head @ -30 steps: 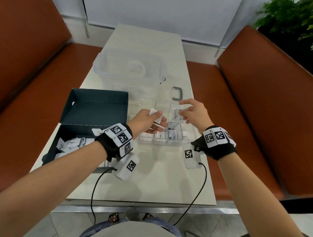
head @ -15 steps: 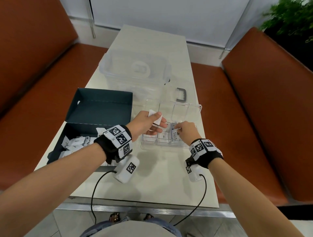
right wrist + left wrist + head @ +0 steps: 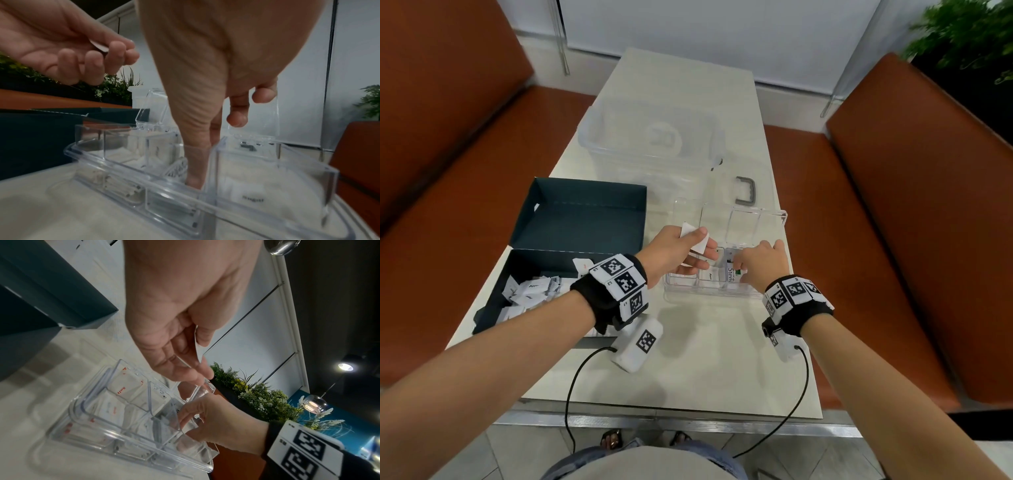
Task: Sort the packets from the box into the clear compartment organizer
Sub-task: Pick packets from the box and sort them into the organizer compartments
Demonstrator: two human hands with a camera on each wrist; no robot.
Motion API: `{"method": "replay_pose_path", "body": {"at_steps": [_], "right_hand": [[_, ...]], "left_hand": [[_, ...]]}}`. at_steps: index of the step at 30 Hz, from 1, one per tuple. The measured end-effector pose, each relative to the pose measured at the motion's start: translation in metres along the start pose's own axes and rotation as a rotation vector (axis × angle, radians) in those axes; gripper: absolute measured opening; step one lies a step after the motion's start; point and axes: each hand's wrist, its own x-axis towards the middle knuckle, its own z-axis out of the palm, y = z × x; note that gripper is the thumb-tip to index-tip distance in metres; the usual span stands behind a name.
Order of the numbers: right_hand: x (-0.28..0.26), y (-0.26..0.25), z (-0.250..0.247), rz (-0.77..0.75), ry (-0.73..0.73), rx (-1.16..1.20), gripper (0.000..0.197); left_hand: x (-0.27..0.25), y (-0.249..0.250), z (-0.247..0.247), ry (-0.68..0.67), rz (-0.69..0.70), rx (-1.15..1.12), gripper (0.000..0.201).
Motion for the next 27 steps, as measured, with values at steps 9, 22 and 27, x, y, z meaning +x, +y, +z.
{"method": "replay_pose_path", "body": {"at_steps": [9, 22, 27], "right_hand": [[0.004, 0.000, 0.002, 0.007, -0.058, 0.065, 0.020], [-0.007, 0.012, -0.019, 0.011, 0.101, 0.316, 0.016], [-0.018, 0.006, -0.053, -0.009, 0.351, 0.980, 0.011]], "left_hand": [[0.002, -0.002, 0.002, -0.003, -0.016, -0.008, 0.037], [0.005, -0.002, -0.002, -0.065, -0.014, -0.007, 0.027], [0.006, 0.000, -0.002, -0.111, 0.022, 0.096, 0.042]]}}
